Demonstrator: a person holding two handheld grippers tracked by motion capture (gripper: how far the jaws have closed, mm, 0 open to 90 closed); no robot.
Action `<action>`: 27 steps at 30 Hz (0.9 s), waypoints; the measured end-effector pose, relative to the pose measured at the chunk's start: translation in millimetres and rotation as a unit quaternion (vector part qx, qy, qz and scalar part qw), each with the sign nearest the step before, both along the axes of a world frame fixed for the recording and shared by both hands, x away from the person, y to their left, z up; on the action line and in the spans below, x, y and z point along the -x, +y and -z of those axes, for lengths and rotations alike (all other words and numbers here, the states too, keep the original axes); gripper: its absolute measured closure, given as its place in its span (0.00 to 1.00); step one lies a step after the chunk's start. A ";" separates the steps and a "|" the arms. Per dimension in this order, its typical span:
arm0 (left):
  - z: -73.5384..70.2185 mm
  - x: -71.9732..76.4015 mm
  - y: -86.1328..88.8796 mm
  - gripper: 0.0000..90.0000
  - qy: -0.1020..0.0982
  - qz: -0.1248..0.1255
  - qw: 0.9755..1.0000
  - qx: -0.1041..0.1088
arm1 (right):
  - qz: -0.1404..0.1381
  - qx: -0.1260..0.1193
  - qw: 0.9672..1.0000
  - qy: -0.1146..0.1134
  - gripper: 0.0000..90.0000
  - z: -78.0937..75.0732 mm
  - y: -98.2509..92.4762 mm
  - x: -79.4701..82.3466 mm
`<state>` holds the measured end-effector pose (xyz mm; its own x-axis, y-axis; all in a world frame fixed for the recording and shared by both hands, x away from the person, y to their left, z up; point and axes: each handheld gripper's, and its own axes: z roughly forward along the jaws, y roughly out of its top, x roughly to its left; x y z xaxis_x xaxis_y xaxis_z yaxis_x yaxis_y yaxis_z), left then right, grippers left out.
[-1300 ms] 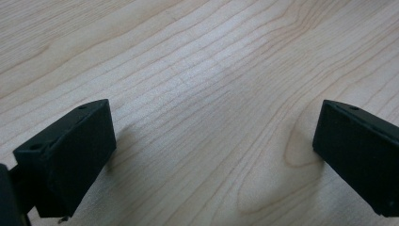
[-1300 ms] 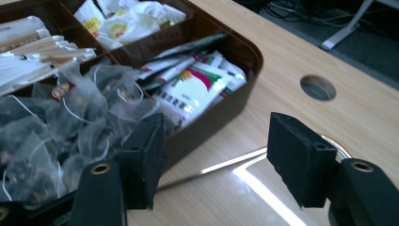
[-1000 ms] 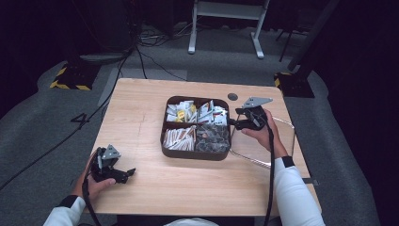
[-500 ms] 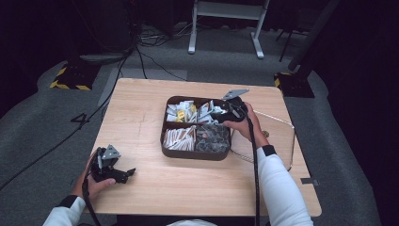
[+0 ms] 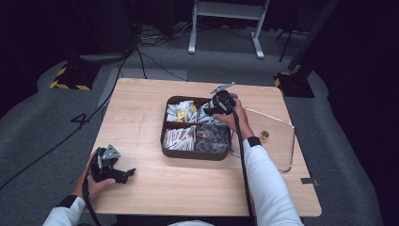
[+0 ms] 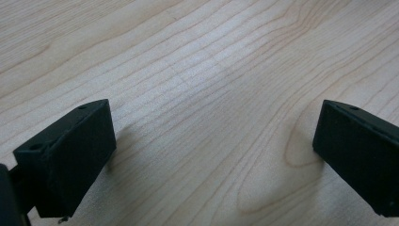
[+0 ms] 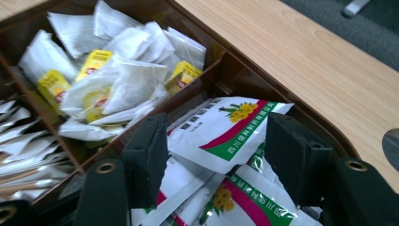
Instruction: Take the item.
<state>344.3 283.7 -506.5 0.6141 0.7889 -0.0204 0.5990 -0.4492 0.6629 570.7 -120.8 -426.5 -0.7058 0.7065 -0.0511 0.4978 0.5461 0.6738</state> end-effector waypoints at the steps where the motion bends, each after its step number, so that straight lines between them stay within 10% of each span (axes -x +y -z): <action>1: 0.0 0.0 0.0 0.00 0.000 0.000 1.000 0.000 | 0.004 0.002 1.000 0.002 0.45 1.4 0.2 -1.7; 16: -0.1 -0.1 0.1 0.00 -0.001 0.001 1.000 -0.001 | 0.017 0.009 1.000 0.025 0.43 14.1 9.1 -12.7; 27: 0.0 0.0 0.0 0.00 0.000 0.000 1.000 0.000 | 0.015 -0.011 1.000 0.009 0.71 13.4 24.6 -13.3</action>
<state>344.3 283.7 -506.4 0.6145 0.7887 -0.0203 0.5989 -0.4496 0.6626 584.0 -96.3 -439.8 -0.6843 0.7289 -0.0225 0.5262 0.5149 0.6768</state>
